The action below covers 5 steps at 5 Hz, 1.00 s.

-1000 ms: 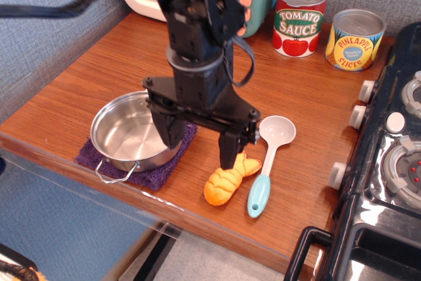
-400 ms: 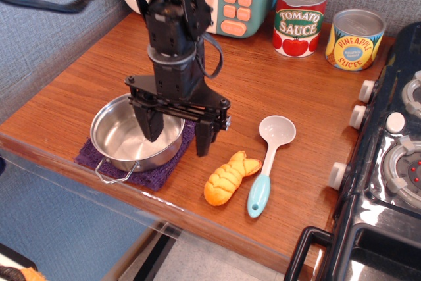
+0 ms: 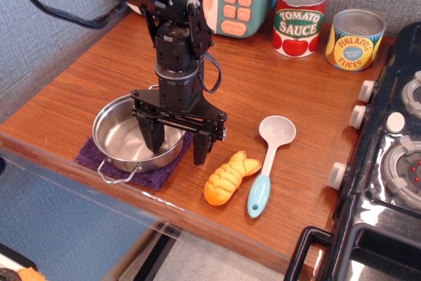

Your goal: Put the pot close to the microwave.

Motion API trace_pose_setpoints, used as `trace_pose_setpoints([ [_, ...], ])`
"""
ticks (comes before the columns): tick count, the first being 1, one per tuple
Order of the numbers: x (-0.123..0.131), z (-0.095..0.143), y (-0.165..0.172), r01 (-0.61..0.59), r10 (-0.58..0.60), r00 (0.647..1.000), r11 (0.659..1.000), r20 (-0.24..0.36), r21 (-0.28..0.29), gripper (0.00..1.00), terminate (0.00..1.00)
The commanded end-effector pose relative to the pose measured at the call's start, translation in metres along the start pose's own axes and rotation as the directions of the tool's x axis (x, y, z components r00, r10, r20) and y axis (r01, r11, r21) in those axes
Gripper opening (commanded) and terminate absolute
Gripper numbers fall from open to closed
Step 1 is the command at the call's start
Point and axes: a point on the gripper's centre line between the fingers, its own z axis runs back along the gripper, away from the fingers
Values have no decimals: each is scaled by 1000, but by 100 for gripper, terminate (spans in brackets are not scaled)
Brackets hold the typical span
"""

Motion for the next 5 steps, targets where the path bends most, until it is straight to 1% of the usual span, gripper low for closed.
trace_pose_setpoints([
  [1, 5, 3, -1, 26, -26, 999, 1000, 41, -4, 0, 0],
  [2, 4, 3, -3, 35, -34, 999, 999, 40, -8, 100, 0],
  [3, 3, 6, -6, 48, -47, 998, 999, 43, -17, 0, 0],
  [4, 3, 24, -8, 47, -44, 996, 998, 73, -30, 0, 0],
  [5, 5, 49, 1, 6, -2, 993, 999, 114, -32, 0, 0],
])
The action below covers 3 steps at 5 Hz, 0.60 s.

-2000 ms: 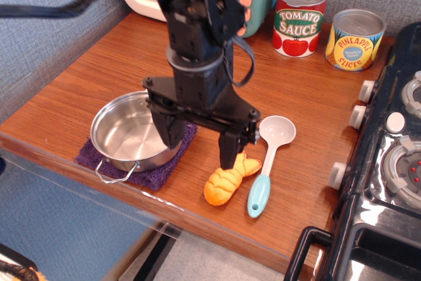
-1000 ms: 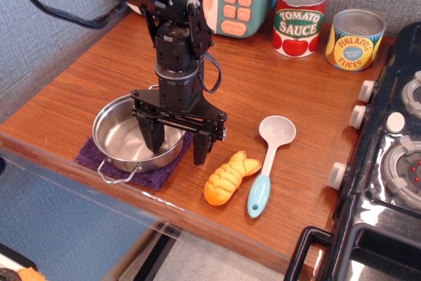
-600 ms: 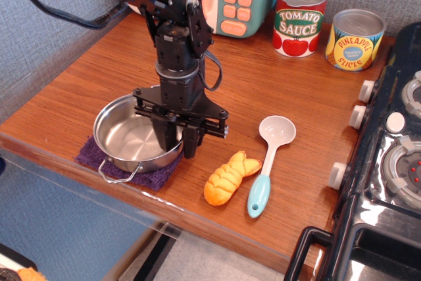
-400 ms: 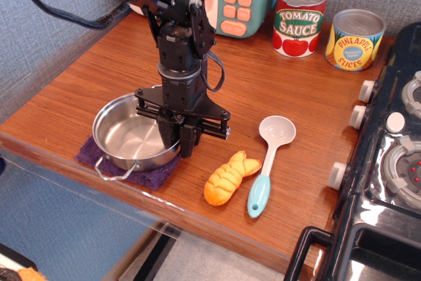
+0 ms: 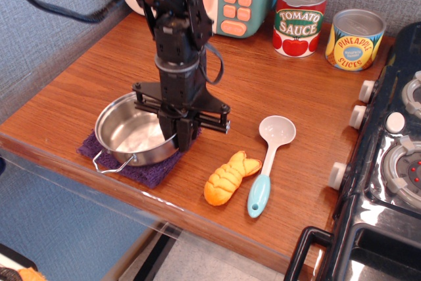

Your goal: Put the pot close to the microwave.

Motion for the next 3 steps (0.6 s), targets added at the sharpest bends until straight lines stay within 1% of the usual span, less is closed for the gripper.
trace_pose_setpoints([
  [1, 23, 50, 28, -109, 106, 987, 994, 120, 14, 0, 0],
  [2, 55, 43, 63, -187, 180, 977, 981, 115, 51, 0, 0],
  [3, 83, 31, 91, -228, 219, 970, 970, 108, 84, 0, 0],
])
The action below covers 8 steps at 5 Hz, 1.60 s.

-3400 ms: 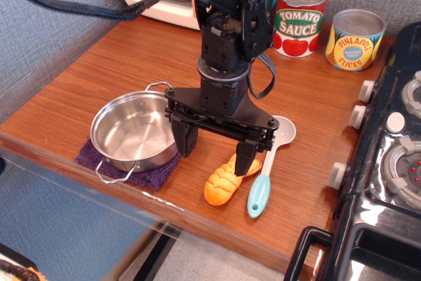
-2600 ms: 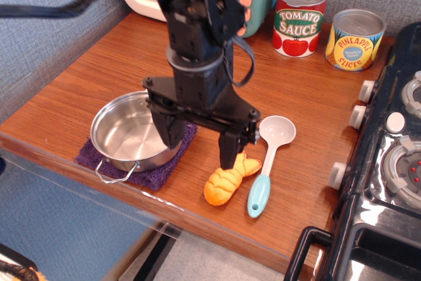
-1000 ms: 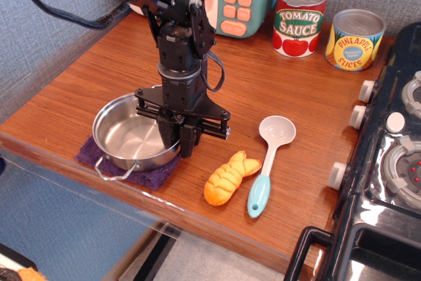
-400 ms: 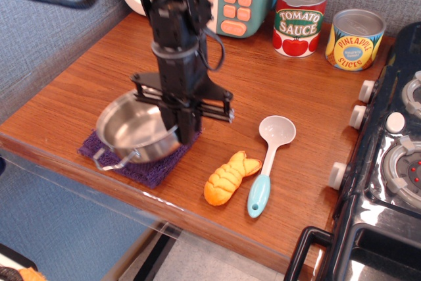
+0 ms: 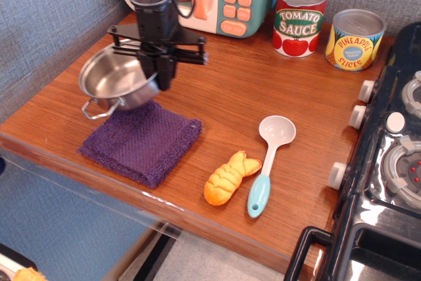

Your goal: Put the pot close to the microwave.

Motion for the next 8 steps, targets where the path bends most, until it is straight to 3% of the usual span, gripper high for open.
trace_pose_setpoints([
  [1, 62, -18, 43, -86, 85, 996, 995, 38, 40, 0, 0],
  [3, 95, -35, 50, -74, 73, 997, 992, 15, 107, 0, 0],
  [4, 95, -43, 50, -55, 56, 998, 991, -4, 119, 0, 0],
  [5, 88, -43, 40, -24, 24, 1000, 996, 1, 89, 100, 0],
  [6, 80, -36, 37, -24, 23, 1000, 997, 14, 79, 100, 0],
  [8, 64, 3, 47, -37, 36, 998, 999, 58, 17, 100, 0],
])
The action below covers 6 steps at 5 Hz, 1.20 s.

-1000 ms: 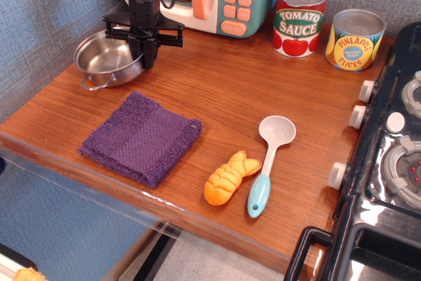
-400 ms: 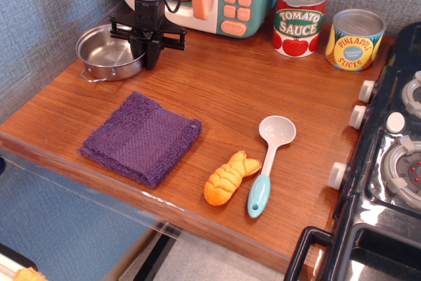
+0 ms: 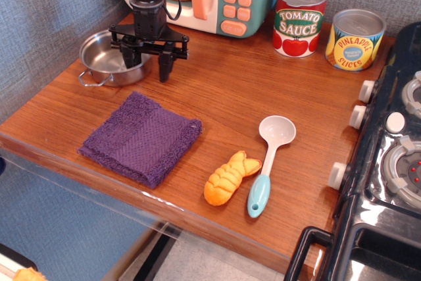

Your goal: Put the pot close to the microwave.

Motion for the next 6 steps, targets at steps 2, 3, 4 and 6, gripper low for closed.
trace_pose_setpoints([
  [2, -27, 81, 11, 30, -29, 995, 999, 94, -11, 100, 0],
  [3, -46, 81, -2, 92, -91, 993, 996, 69, -18, 100, 0],
  [4, -59, 81, -10, 147, -145, 987, 989, 70, -26, 100, 0],
  [6, -68, 80, -17, 173, -170, 982, 985, 82, -28, 100, 0],
])
